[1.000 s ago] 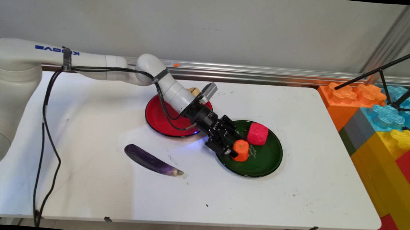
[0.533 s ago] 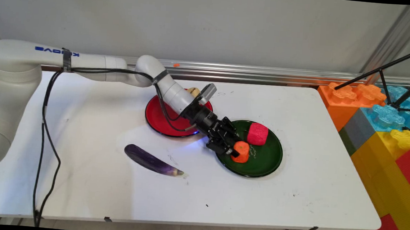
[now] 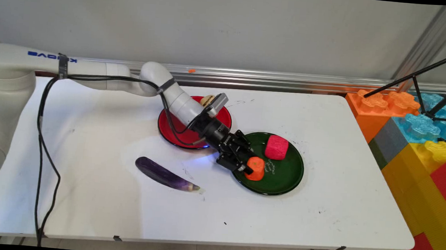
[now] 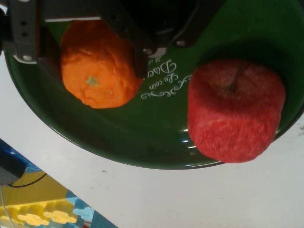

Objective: Place the picked object on the table

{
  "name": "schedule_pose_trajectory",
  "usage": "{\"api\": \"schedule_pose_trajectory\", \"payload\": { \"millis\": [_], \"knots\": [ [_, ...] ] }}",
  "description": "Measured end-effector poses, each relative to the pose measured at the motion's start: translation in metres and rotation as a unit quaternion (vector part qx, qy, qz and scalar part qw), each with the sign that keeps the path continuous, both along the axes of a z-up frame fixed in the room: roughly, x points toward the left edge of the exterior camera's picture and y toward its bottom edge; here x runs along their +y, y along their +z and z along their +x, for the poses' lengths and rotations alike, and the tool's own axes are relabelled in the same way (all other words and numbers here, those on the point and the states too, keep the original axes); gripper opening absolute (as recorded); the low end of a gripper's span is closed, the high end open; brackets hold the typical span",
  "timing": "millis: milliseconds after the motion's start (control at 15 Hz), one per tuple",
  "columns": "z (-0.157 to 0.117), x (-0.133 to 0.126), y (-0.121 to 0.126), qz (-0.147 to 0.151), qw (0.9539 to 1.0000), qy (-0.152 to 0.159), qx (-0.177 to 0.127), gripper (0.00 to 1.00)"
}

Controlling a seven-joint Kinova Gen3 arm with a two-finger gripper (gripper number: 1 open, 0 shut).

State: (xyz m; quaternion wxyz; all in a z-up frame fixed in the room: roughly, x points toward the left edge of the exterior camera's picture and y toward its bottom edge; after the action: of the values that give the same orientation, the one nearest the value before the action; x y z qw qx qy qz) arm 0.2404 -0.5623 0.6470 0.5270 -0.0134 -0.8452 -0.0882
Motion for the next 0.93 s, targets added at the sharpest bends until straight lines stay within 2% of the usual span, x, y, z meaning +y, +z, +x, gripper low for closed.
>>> {"api": "schedule_pose_trajectory", "payload": {
  "millis": [467, 933],
  "knots": [
    [0.012, 0.004, 0.015, -0.001, 0.9998, 0.009, 0.015, 0.00],
    [0.018, 0.001, 0.041, -0.007, 0.9990, 0.023, 0.038, 0.00]
  ]
}}
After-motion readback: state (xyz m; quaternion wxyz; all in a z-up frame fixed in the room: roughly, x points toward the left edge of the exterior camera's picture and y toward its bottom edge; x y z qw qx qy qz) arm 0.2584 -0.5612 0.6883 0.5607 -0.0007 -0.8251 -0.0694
